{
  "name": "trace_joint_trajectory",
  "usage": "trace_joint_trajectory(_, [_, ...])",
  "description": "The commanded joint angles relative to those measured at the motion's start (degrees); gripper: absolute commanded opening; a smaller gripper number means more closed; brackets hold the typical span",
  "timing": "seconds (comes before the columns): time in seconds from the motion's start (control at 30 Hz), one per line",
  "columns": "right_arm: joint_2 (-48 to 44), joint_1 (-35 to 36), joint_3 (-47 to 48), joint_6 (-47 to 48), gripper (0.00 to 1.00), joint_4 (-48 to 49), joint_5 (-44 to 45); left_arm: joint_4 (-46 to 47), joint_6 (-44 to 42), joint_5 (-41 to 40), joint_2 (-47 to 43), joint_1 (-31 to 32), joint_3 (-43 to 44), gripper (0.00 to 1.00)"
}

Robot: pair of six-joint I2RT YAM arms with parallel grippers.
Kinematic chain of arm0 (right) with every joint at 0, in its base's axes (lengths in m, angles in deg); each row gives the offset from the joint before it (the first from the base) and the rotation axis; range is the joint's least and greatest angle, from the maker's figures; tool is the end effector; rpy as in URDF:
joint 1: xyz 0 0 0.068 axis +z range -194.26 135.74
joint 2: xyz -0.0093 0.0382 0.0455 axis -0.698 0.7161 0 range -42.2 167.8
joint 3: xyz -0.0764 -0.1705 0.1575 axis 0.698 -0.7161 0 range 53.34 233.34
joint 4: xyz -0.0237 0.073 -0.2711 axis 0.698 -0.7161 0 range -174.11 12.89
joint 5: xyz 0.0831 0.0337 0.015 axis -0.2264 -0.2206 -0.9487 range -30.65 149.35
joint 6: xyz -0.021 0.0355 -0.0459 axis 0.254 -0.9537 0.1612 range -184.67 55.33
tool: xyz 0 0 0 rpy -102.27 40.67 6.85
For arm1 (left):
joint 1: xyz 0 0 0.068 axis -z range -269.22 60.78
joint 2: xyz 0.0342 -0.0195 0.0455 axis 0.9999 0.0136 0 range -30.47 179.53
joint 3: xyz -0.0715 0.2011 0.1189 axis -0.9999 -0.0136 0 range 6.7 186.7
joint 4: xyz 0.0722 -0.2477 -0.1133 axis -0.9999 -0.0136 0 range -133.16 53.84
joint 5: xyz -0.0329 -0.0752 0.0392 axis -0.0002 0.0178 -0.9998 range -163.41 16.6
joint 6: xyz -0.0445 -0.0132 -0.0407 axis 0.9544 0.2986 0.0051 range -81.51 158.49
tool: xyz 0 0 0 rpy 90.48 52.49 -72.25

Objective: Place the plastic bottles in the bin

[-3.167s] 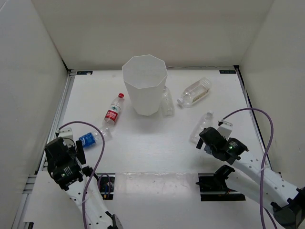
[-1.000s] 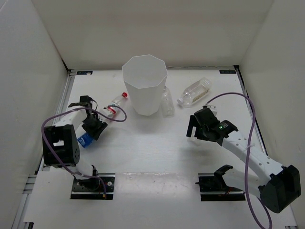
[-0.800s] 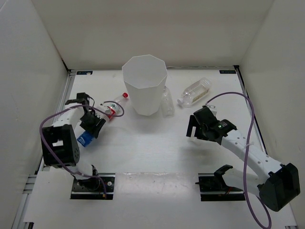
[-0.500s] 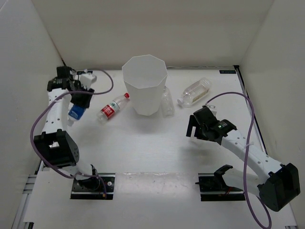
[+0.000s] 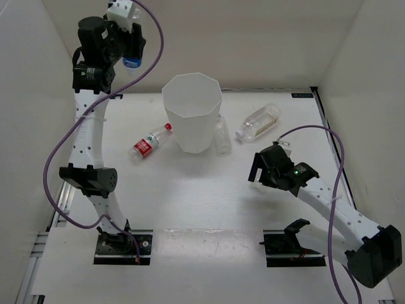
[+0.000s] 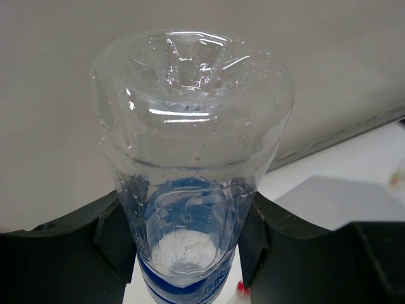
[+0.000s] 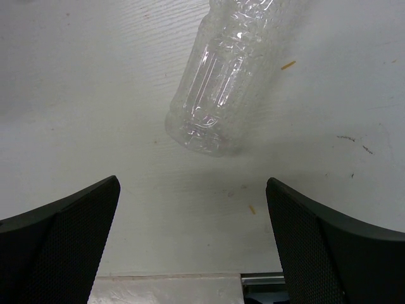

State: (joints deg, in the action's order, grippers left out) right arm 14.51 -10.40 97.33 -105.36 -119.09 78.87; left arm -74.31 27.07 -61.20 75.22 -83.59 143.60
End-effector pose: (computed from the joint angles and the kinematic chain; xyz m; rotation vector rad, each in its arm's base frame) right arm 0.2019 0.1168 0.2131 0.2797 2.4372 0.1367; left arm 0.3962 -0.0489 0.5142 0.4070 1.6406 -0.1045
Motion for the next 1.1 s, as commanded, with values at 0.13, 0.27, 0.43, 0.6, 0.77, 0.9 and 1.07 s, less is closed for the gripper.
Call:
trace_joint_trajectory(0.13, [-1.9, 0.3, -1.6, -3.0, 1.0, -0.3, 0.5, 10.2, 7.9, 1.8, 1.8, 11.8, 3.2, 0.1])
trace_joint_trajectory(0.27, [-2.5, 0.3, -1.6, -3.5, 1.0, -1.3, 0.5, 10.7, 7.6, 4.0, 3.1, 15.3, 1.3, 0.1])
trace_joint_trajectory(0.43, [-3.0, 0.3, -1.6, -4.7, 1.0, -1.9, 1.0, 10.7, 8.4, 6.3, 3.9, 16.4, -7.7, 0.13])
trace_joint_trajectory(0.6, [-4.1, 0.3, -1.6, -5.2, 1.0, -2.4, 1.6, 10.7, 7.3, 8.7, 2.1, 17.5, -17.3, 0.34])
trace_joint_trajectory(0.77, [-5.1, 0.3, -1.6, -5.2, 1.0, -2.9, 1.6, 10.7, 5.6, 9.2, -0.4, 18.7, -24.0, 0.61])
trace_joint_trajectory(0.9, [-5.1, 0.3, -1.6, -5.2, 1.0, -2.9, 1.6, 10.7, 5.0, 7.0, -2.0, 19.9, -26.2, 1.0])
trace_joint_trajectory(1.07, [-3.4, 0.3, 2.2, -3.9, 1.0, -2.9, 2.6, 10.2, 4.5, 0.3, -4.2, 21.1, -25.2, 1.0])
